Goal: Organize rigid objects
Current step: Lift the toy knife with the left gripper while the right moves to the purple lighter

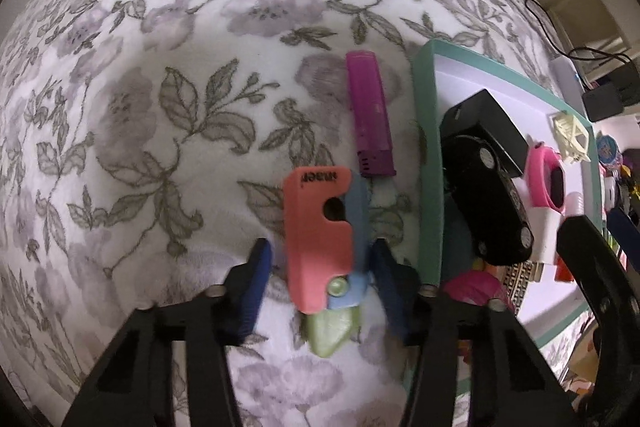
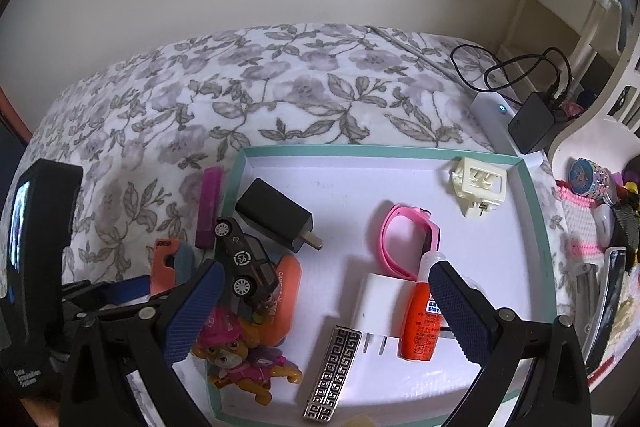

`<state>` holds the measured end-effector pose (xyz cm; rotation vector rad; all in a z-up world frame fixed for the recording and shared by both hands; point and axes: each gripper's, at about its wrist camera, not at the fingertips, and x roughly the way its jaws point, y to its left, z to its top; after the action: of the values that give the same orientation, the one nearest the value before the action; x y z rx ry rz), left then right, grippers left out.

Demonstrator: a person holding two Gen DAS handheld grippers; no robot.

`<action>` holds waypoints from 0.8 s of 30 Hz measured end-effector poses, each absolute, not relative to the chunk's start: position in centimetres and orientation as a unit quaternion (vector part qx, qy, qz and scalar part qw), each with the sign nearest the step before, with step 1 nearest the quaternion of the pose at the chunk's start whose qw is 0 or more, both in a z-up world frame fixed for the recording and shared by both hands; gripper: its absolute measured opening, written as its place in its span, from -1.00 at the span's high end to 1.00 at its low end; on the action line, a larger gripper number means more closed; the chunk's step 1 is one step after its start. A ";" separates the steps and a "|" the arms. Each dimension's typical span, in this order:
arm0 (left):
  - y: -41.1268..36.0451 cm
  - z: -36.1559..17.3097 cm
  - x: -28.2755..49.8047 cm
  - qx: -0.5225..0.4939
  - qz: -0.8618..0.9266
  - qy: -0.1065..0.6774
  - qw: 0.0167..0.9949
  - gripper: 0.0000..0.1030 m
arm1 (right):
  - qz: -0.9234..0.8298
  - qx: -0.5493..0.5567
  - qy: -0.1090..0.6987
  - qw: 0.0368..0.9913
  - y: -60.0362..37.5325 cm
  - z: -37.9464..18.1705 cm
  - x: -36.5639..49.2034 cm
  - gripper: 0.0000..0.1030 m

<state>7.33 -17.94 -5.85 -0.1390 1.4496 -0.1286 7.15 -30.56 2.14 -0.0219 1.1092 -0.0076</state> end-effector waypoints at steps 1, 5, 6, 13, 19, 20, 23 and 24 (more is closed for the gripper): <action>-17.8 -5.8 7.2 -0.065 -0.061 0.662 0.744 0.14 | -0.003 -0.010 0.527 0.850 -30.5 2.1 7.2 -1.00; -15.9 -5.5 7.1 -0.081 -0.064 0.662 0.742 0.14 | 0.001 -0.012 0.528 0.849 -30.0 2.0 7.3 -1.00; -15.5 -5.5 7.1 -0.086 -0.063 0.662 0.742 0.14 | 0.002 -0.013 0.527 0.850 -29.8 2.0 7.3 -1.00; -11.8 -5.5 7.7 -0.109 -0.029 0.655 0.747 0.14 | 0.010 -0.005 0.506 0.863 -28.9 2.6 7.6 -1.00; -8.1 -5.6 8.4 -0.130 0.005 0.648 0.750 0.14 | 0.038 0.026 0.475 0.879 -27.3 3.7 8.0 -1.00; -7.4 -5.6 8.5 -0.135 0.009 0.647 0.750 0.14 | 0.042 0.032 0.473 0.880 -27.0 3.8 8.2 -1.00; -5.5 -5.7 8.9 -0.153 0.019 0.645 0.749 0.14 | 0.051 0.028 0.471 0.880 -25.8 3.9 8.7 -1.00; -4.8 -5.7 8.9 -0.158 0.025 0.644 0.748 0.14 | 0.052 0.025 0.472 0.880 -25.4 3.9 8.9 -1.00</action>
<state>8.93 -4.81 -5.75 -0.3459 1.4078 0.0538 8.89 -25.44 3.90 0.0515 0.9829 0.1093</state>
